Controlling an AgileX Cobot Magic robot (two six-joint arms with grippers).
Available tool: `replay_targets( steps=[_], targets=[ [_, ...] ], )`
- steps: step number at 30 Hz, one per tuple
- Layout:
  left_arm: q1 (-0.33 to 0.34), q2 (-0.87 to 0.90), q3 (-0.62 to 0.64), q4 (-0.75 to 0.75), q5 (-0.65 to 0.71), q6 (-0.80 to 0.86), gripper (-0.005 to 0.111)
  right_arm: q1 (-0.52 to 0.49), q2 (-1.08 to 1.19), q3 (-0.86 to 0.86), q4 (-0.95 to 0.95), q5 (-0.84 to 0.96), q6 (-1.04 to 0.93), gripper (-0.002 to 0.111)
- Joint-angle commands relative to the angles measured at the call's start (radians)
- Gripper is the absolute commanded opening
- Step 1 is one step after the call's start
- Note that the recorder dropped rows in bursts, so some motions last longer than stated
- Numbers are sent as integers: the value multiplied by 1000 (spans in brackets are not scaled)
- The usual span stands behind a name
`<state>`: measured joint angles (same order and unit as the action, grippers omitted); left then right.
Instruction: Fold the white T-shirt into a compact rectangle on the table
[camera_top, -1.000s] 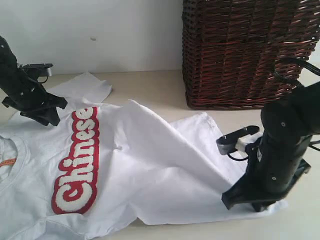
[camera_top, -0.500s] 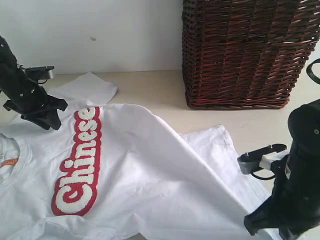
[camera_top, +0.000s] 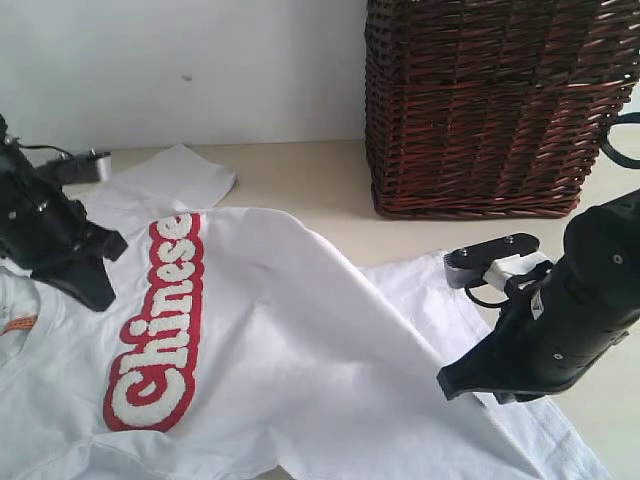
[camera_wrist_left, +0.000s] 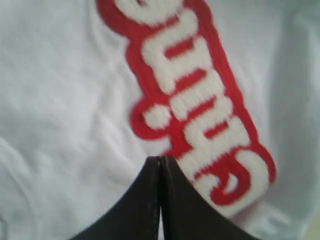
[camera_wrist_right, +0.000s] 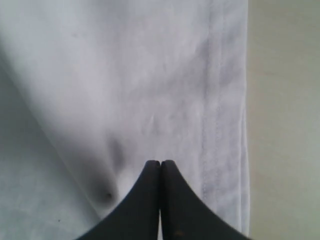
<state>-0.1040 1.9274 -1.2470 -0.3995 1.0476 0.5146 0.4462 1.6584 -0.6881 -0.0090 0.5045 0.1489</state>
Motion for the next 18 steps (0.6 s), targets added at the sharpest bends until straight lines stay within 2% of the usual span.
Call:
replay_targets(
  steps=[1, 6, 10, 13, 18],
  targets=[
    [-103, -97, 175, 14, 27, -57, 0, -4, 15, -8, -8, -42, -14, 0],
    [-272, -237, 385, 54, -27, -125, 0, -4, 17, -8, -7, -51, -17, 0],
    [-417, -333, 533, 125, -128, -234, 0, -4, 17, -8, -7, -67, -17, 0],
    [-468, -327, 592, 130, -155, -270, 0, -4, 17, -8, -7, -69, -17, 0],
    [-498, -246, 615, 126, -151, -290, 0, -4, 17, -8, -5, -67, -17, 0]
  ],
)
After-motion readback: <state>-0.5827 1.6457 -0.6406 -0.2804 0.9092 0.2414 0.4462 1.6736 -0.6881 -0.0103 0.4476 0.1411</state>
